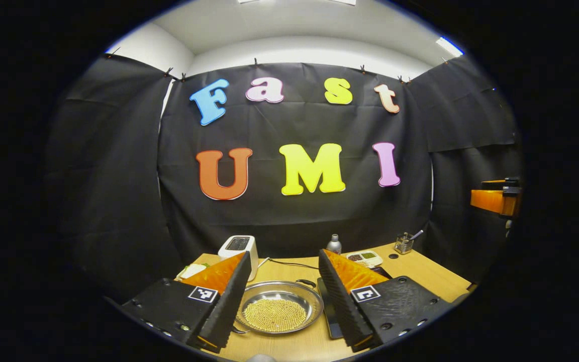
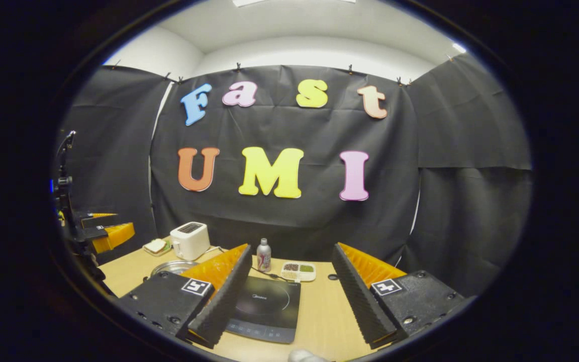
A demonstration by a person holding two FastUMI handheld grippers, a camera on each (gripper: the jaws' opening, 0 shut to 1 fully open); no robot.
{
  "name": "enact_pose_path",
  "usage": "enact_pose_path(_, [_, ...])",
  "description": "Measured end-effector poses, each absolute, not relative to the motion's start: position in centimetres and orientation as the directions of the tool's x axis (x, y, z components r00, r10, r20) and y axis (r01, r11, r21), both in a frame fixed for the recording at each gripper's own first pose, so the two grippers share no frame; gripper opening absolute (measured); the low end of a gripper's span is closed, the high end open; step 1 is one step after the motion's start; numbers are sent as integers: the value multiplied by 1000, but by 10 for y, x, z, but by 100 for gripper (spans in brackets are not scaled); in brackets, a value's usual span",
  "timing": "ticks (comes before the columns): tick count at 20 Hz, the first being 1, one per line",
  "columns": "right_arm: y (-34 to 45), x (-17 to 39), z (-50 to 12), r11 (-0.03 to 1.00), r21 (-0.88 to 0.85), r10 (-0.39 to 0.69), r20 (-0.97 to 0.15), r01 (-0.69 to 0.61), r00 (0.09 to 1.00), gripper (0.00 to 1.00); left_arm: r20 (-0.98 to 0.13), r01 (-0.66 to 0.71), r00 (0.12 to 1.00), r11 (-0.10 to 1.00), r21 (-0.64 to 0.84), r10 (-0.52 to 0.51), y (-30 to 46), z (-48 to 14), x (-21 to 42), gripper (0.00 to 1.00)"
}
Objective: First push the handle of the pot to place it horizontally, then grasp the pot with both hands and set it on the induction cooktop.
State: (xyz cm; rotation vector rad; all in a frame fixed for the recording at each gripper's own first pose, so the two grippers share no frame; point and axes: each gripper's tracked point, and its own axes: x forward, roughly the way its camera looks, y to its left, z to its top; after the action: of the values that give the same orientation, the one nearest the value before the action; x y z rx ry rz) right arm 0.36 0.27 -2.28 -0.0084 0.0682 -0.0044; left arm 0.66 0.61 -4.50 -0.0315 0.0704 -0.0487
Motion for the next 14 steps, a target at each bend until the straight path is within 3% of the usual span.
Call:
enact_pose_path(2, [4, 2, -26, 1000, -11, -5, -77, 4, 997, 99, -105, 88, 990, 995, -46, -92, -1, -59, 8, 71])
enact_pose_path(3, [6, 2, -29, 1000, -12, -3, -83, 2, 997, 99, -126, 98, 986, 993, -58, -105, -3, -67, 8, 46])
enact_pose_path(5, [8, 0, -35, 1000, -17, -2, -96, 0, 995, 99, -185, 119, 974, 989, -84, -133, -8, -91, 7, 33])
enact_pose_path(6, [9, -1, -38, 1000, -21, -3, -106, 1, 994, 99, -205, 130, 968, 988, -85, -145, -7, -102, 6, 19])
enact_pose_path(10, [10, -4, -57, 1000, -27, -5, -160, 1, 987, 100, -350, 124, 923, 984, -131, -163, -10, -177, 5, 0])
enact_pose_path(14, [8, -5, -71, 1000, -30, -8, -194, 3, 981, 99, -506, 103, 845, 981, -163, -173, -10, -247, -5, 0])
